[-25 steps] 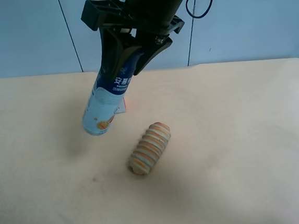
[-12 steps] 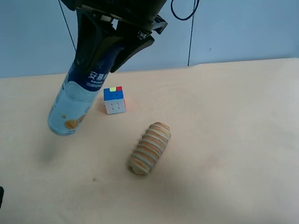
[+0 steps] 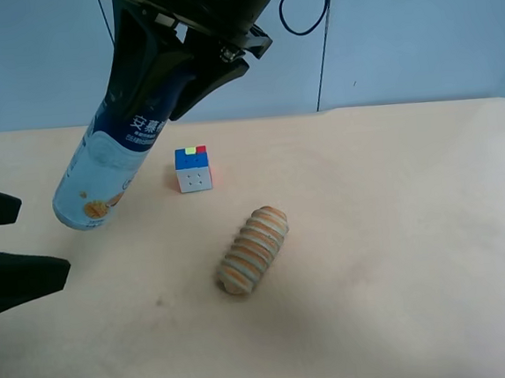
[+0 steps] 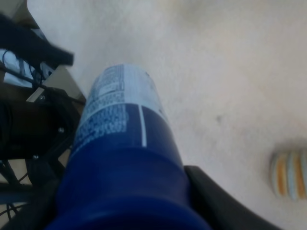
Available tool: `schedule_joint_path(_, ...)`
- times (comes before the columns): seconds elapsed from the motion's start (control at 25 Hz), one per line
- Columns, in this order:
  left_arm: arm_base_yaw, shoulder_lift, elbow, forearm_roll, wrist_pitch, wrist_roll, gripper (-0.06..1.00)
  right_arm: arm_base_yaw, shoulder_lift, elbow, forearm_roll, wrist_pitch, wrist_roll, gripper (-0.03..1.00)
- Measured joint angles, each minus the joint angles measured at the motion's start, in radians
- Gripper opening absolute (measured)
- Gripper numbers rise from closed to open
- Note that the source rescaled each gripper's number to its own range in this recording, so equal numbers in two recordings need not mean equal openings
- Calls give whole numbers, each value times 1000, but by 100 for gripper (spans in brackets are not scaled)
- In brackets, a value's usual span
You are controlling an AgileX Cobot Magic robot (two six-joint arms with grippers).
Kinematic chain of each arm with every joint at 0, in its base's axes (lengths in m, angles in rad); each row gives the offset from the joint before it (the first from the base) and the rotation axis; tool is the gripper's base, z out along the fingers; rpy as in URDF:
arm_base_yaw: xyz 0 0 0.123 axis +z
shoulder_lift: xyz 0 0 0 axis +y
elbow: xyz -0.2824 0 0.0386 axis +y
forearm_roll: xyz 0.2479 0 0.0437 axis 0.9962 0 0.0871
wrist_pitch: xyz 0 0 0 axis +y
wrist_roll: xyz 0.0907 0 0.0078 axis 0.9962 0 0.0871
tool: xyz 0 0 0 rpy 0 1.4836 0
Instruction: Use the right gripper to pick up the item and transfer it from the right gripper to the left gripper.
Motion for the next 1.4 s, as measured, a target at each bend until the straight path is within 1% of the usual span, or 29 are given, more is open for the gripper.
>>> schedule_joint_path(0.16, -1, 63, -61, -1, -24, 30, 100, 0, 0, 0, 0, 9, 0, 1)
schedule_joint_path(0.24, -16, 95, -88, -1, -28, 47, 100, 0, 0, 0, 2, 12, 0, 1)
schedule_joint_path(0.44, -106, 179, -128, -1, -38, 68, 100, 0, 0, 0, 18, 15, 0, 1)
schedule_joint_path(0.56, -149, 219, -129, 0, -73, 72, 100, 0, 0, 0, 19, 15, 0, 1)
schedule_joint_path(0.72, -190, 264, -129, 3, -148, 76, 100, 0, 0, 0, 19, 15, 0, 1)
schedule_joint_path(0.88, -193, 298, -129, 5, -200, 77, 100, 0, 0, 0, 19, 15, 0, 1)
schedule_joint_path(1.08, -193, 310, -129, 5, -211, 103, 100, 0, 0, 0, 19, 15, 0, 1)
schedule_joint_path(1.16, -193, 310, -129, 5, -211, 107, 95, 0, 0, 0, 19, 15, 0, 1)
schedule_joint_path(1.24, -193, 310, -129, 5, -211, 109, 87, 0, 0, 0, 19, 15, 0, 1)
schedule_joint_path(1.32, -193, 310, -129, 6, -211, 110, 76, 0, 0, 0, 19, 15, 0, 1)
schedule_joint_path(1.4, -193, 310, -129, 6, -213, 110, 60, 0, 0, 0, 19, 15, 0, 1)
